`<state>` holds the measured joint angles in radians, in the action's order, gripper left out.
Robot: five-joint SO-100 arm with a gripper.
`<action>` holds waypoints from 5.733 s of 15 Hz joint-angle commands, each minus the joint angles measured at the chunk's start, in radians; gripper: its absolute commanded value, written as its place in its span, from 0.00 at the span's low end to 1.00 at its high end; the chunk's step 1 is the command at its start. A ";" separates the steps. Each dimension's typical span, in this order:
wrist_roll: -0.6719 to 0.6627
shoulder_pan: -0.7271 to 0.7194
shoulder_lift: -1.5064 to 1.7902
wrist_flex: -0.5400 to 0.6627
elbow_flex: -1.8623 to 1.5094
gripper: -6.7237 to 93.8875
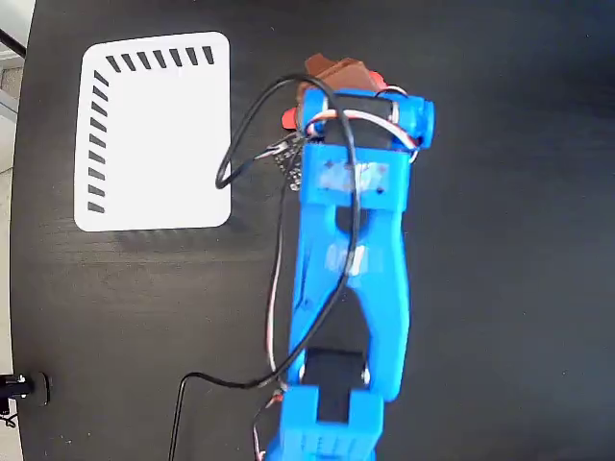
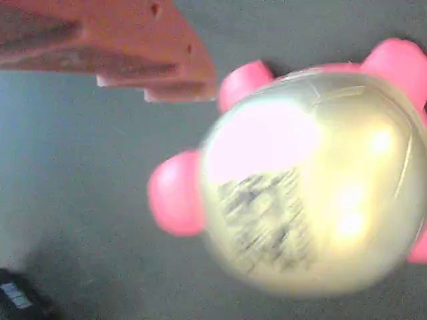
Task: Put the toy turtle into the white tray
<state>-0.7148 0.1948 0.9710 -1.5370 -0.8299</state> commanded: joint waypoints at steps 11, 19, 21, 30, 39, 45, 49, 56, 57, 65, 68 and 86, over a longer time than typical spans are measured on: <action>-0.069 0.021 -0.236 -0.077 0.270 0.68; -0.055 0.023 -0.351 -0.078 0.388 0.56; -0.037 0.023 -0.364 -0.081 0.422 0.31; 0.032 0.020 -0.081 -0.100 0.262 0.07; 0.284 -0.238 0.472 -0.110 -0.109 0.07; 0.546 -0.508 0.296 -0.110 0.074 0.07; 0.627 -0.551 0.032 -0.109 0.302 0.07; 0.640 -0.552 -0.172 -0.100 0.408 0.07; 0.643 -0.552 -0.187 -0.100 0.414 0.07; 0.644 -0.546 -0.201 -0.101 0.385 0.63; 0.644 -0.548 -0.192 -0.103 0.373 0.62; 0.785 -0.333 1.158 0.288 -0.894 0.07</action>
<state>0.0353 -0.1534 1.9558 -1.3652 -1.6199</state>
